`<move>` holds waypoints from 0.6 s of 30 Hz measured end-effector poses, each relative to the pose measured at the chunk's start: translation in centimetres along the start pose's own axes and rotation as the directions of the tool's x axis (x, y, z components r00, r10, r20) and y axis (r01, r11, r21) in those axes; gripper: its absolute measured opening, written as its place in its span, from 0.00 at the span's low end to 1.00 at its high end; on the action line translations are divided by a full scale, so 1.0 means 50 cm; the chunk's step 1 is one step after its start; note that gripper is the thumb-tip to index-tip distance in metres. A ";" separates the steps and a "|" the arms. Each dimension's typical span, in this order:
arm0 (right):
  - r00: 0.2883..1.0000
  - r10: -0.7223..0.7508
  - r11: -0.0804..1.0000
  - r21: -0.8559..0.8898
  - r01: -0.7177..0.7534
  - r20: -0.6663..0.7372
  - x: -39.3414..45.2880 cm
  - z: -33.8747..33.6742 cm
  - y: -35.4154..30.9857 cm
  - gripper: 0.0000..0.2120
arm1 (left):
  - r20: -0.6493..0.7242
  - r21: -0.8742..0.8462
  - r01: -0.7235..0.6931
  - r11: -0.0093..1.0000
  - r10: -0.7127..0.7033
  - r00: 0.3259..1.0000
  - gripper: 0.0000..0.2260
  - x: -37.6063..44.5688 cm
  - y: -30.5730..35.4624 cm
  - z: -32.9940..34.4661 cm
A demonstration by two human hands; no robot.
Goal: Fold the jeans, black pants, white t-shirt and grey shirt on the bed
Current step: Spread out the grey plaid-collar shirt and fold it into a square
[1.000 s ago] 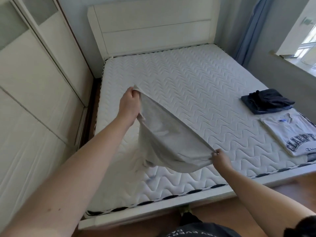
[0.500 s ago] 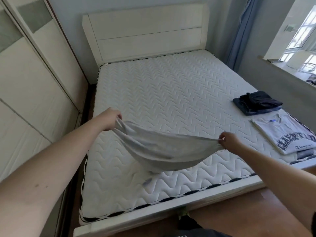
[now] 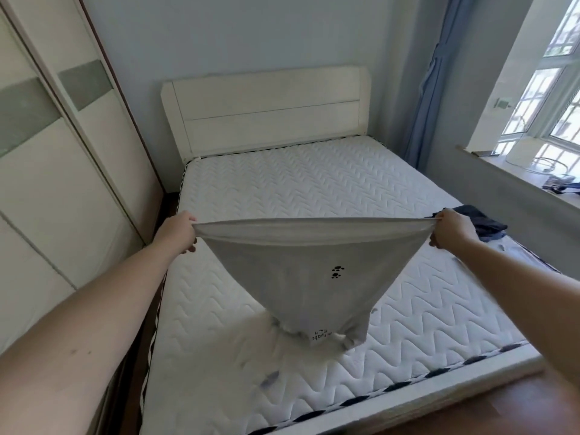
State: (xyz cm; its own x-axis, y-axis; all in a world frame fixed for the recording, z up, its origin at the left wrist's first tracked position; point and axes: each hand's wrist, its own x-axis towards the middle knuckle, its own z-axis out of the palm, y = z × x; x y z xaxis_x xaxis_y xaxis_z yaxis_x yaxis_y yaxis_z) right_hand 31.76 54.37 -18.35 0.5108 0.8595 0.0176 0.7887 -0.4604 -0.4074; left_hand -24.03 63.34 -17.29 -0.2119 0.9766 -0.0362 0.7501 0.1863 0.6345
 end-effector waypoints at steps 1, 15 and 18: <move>1.000 0.022 0.997 0.069 -0.022 -0.003 0.007 -0.010 -0.005 0.07 | -0.006 -0.068 0.019 0.997 -0.020 1.000 0.14 0.007 0.009 -0.005; 0.969 0.206 0.613 0.754 -0.235 0.134 0.084 -0.029 -0.031 0.10 | 0.059 -0.517 0.127 0.847 -0.113 0.992 0.13 0.082 0.096 0.015; 0.966 0.242 0.621 0.750 -0.229 0.094 0.130 -0.014 -0.014 0.11 | 0.025 -0.454 0.120 0.883 -0.122 0.992 0.14 0.122 0.100 0.034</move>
State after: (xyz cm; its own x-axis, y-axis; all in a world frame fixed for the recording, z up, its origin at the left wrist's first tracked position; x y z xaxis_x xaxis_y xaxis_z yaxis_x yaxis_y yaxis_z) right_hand 34.79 60.12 -17.31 0.6523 0.7393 -0.1674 0.1165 -0.3161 -0.9415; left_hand -20.52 70.42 -15.66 -0.2862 0.9489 -0.1326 0.3529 0.2331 0.9061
